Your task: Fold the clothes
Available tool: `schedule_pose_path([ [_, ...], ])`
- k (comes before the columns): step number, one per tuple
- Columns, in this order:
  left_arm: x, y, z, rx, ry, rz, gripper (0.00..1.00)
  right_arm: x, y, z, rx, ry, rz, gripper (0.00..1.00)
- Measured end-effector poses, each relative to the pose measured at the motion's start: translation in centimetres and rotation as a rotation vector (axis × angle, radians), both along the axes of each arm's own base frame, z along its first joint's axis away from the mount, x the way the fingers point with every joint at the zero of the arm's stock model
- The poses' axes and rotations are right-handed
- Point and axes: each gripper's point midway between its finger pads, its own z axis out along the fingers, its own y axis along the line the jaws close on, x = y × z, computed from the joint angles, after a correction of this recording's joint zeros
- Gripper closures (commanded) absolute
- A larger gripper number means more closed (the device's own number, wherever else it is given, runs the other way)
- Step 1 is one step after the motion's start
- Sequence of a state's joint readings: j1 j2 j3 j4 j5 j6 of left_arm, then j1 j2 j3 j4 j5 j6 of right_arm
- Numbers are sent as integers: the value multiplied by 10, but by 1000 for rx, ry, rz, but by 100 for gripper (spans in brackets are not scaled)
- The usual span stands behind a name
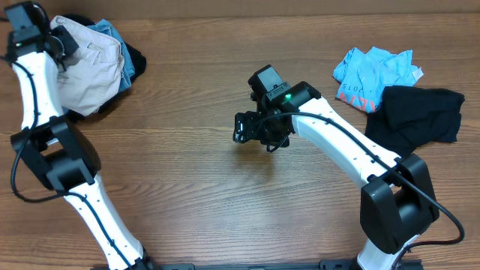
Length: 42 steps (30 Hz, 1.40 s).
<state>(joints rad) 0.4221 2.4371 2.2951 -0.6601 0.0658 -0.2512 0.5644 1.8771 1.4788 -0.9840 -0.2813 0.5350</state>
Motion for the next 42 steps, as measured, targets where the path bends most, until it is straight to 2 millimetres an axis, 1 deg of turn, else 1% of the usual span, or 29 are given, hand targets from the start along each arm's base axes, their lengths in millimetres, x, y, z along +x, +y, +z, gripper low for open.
schedule_pose_path([
  [1,-2,0,19,-13,-33,-6,33,1,-1,0,-6,2,-16,8],
  [2,-5,-1,43,-25,-78,-18,20,2,-4,-1,-20,1,-33,7],
  [3,-8,-6,73,-38,-135,-35,10,2,-6,-2,-33,2,-45,7],
  [4,-13,-11,103,-48,-187,-53,5,2,-9,-1,-44,5,-54,7],
  [5,-25,-20,143,-61,-249,-77,0,1,-12,1,-54,7,-64,7],
  [6,-43,-38,199,-63,-331,-122,0,2,-16,8,-55,-3,-78,6],
  [7,-57,-50,232,-55,-378,-150,0,0,-23,17,-63,-12,-92,4],
  [8,-82,-70,268,-62,-415,-180,0,1,-31,27,-67,-31,-109,3],
  [9,-95,-79,288,-55,-443,-196,0,1,-36,38,-62,-53,-122,2],
  [11,-135,-105,335,-41,-505,-237,0,3,-53,80,-24,-149,-167,0],
  [12,-151,-117,352,-35,-534,-259,0,2,-60,99,-5,-193,-183,0],
  [13,-168,-130,364,-44,-545,-283,0,-1,-68,122,22,-245,-203,0],
  [14,-186,-147,375,-63,-559,-324,1,-5,-76,138,37,-283,-218,0],
  [15,-199,-160,383,-78,-573,-362,2,-11,-86,157,48,-331,-236,0],
  [16,-206,-167,386,-89,-576,-381,2,-19,-95,173,52,-378,-253,0],
  [17,-229,-189,400,-111,-599,-442,2,-25,-103,184,51,-412,-265,0],
  [19,-255,-208,407,-125,-602,-479,2,-40,-119,205,44,-477,-297,0],
  [21,-290,-230,415,-110,-611,-523,1,-63,-142,227,34,-549,-351,0],
  [23,-330,-253,424,-65,-631,-567,0,-85,-160,244,42,-606,-384,0],
  [25,-372,-277,432,-3,-667,-615,0,-106,-174,256,62,-648,-419,0],
  [26,-390,-287,433,20,-681,-636,0,-115,-180,260,68,-663,-430,0],
  [28,-431,-313,430,71,-712,-692,0,-134,-193,267,92,-695,-469,0],
  [29,-447,-323,429,93,-733,-719,0,-139,-195,270,106,-709,-477,0],
  [30,-458,-330,426,106,-743,-735,0,-145,-199,272,114,-719,-490,0],
  [32,-473,-340,411,100,-742,-753,0,-158,-209,259,101,-704,-521,0],
  [35,-479,-344,382,66,-708,-759,0,-165,-220,240,67,-683,-572,0],
  [37,-476,-342,362,34,-673,-753,0,-165,-227,229,39,-675,-612,0],
  [38,-471,-340,350,8,-649,-746,0,-163,-230,228,28,-679,-637,0],
  [42,-452,-330,320,-74,-569,-722,0,-158,-235,230,22,-700,-675,0],
])
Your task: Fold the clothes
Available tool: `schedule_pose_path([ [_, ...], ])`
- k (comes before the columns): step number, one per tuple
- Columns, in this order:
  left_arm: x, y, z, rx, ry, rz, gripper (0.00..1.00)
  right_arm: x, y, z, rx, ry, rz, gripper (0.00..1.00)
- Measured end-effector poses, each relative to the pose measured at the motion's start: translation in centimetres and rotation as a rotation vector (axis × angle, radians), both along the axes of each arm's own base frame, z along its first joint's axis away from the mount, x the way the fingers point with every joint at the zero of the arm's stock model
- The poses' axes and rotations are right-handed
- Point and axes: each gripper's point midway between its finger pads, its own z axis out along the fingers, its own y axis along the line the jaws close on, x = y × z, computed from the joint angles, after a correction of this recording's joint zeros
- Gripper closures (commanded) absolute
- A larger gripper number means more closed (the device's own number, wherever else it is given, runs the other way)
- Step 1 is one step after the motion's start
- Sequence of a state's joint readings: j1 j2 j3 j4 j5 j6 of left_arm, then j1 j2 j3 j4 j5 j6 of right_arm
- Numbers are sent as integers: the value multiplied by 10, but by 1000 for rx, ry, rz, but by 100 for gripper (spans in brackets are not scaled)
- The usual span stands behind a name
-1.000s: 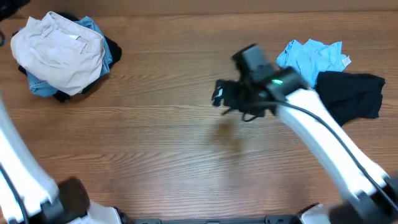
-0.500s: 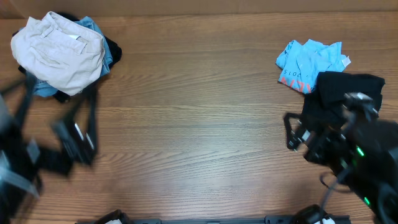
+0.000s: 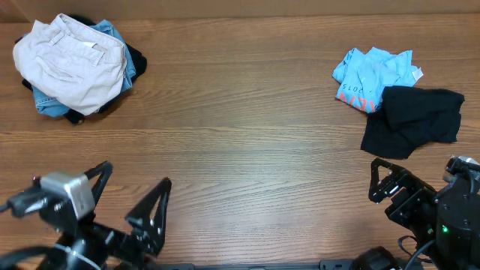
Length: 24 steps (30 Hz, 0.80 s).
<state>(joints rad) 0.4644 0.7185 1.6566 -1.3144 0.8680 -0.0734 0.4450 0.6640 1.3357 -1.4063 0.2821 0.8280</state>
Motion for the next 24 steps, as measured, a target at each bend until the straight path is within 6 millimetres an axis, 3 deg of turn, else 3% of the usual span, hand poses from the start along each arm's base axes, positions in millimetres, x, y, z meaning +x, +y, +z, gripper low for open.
schedule_pose_path([
  [3,10,5,-20,-31,63,1,0,0,-2,0,-1,-2,-13,0],
  [7,15,8,-31,-49,99,1,0,0,-2,0,-1,-3,-16,0],
  [24,15,8,-31,-48,100,4,0,1,-4,0,-1,-2,-24,0],
])
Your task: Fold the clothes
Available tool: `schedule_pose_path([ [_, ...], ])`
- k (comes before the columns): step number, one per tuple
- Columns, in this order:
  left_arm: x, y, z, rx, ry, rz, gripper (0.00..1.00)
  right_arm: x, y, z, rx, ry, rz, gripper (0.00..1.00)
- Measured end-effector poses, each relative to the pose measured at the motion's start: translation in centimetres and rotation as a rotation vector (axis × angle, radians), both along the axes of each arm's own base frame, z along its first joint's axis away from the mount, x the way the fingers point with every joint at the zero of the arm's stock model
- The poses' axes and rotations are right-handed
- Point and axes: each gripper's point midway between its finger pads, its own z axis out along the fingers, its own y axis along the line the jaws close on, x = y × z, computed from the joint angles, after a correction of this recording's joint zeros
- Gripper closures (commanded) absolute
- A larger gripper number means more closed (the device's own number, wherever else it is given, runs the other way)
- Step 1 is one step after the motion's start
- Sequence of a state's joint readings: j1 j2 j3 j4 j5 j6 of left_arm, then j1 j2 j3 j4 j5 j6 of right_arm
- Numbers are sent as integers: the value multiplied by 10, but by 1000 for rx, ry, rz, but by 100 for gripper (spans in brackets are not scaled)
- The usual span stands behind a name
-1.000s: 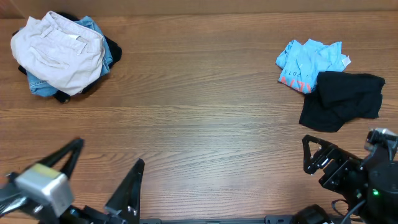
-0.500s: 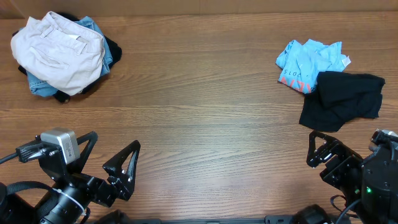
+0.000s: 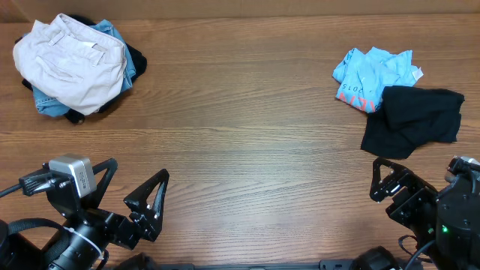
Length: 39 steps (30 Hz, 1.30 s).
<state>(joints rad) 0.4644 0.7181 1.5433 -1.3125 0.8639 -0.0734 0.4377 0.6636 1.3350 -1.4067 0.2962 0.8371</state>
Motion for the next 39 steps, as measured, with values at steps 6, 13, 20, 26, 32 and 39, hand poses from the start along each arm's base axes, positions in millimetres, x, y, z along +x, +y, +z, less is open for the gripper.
schedule_pose_path([
  [6,0,0,0,1,-1,1,0,-5,-41,-13,2,-72,-236,0],
  [13,0,0,-1,0,2,1,0,54,-28,-64,-59,-401,-126,0],
  [20,1,1,-1,2,3,2,0,74,-18,-89,-95,-629,-65,0],
  [26,1,1,-1,2,3,3,0,73,-18,-90,-218,-707,-5,0],
  [32,1,1,-2,2,4,3,0,80,-17,-96,-234,-773,-3,0],
  [39,1,1,-2,2,4,3,0,84,-10,-110,-301,-781,62,0],
])
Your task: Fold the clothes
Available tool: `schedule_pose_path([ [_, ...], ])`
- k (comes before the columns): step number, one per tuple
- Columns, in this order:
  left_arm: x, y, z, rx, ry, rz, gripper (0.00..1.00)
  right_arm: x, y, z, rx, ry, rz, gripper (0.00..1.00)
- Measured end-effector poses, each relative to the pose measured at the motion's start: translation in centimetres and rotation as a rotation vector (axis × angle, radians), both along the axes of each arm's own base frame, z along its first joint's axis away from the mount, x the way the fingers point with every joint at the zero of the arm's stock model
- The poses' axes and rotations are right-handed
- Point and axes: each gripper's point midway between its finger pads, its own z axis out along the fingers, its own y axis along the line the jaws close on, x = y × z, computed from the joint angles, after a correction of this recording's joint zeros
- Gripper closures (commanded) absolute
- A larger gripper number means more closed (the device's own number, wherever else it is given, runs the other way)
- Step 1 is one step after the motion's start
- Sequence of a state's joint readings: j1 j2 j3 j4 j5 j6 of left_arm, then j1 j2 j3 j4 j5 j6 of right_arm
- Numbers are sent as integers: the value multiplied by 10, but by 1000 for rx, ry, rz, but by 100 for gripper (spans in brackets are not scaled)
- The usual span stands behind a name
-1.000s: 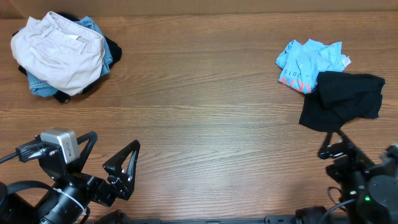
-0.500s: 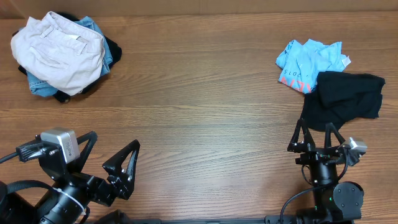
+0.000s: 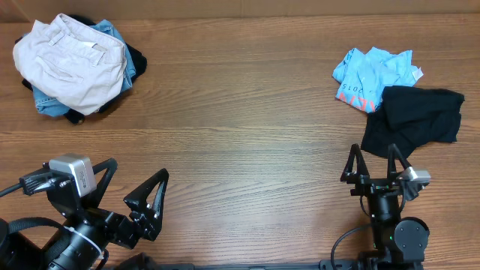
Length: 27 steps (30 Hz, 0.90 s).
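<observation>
A crumpled pile lies at the far left corner: a beige garment (image 3: 71, 64) on top of a blue denim piece (image 3: 122, 39) and something black. At the far right a light blue shirt (image 3: 375, 73) sits bunched, with a black garment (image 3: 414, 120) just in front of it. My left gripper (image 3: 129, 196) is open and empty at the near left edge, far from the pile. My right gripper (image 3: 373, 166) is open at the near right, its fingertips pointing up the table just short of the black garment's near edge.
The wooden table (image 3: 240, 135) stretches bare between the two heaps of clothes. Both arm bases sit at the near edge.
My right gripper was at the near right corner, angled left; now it stands further left and slightly further in, pointing straight toward the black garment. The left gripper and the clothes have not moved.
At first my left arm reached over the beige pile at the far left and my right gripper hovered over the table's middle. Then both arms were back at the near edge, open and empty. The left one settled there; the right now faces the black garment.
</observation>
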<state>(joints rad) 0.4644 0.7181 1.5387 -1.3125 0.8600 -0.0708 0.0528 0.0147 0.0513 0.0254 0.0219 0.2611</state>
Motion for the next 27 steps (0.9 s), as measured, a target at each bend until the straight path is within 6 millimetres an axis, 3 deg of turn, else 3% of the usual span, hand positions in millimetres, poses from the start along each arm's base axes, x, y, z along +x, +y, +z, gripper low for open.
schedule_pose_path([
  [6,0,0,0,0,0,0,0,3,-1,-12,-63,14,-4,0],
  [9,0,0,0,0,-1,0,0,4,-3,-42,-71,135,-9,0],
  [12,0,0,0,0,0,0,0,4,-4,-43,-75,141,-5,0],
  [15,0,0,0,0,0,0,0,3,-29,-43,-70,144,-106,0],
  [27,0,0,0,0,0,0,0,3,-30,-43,-70,144,-112,0],
])
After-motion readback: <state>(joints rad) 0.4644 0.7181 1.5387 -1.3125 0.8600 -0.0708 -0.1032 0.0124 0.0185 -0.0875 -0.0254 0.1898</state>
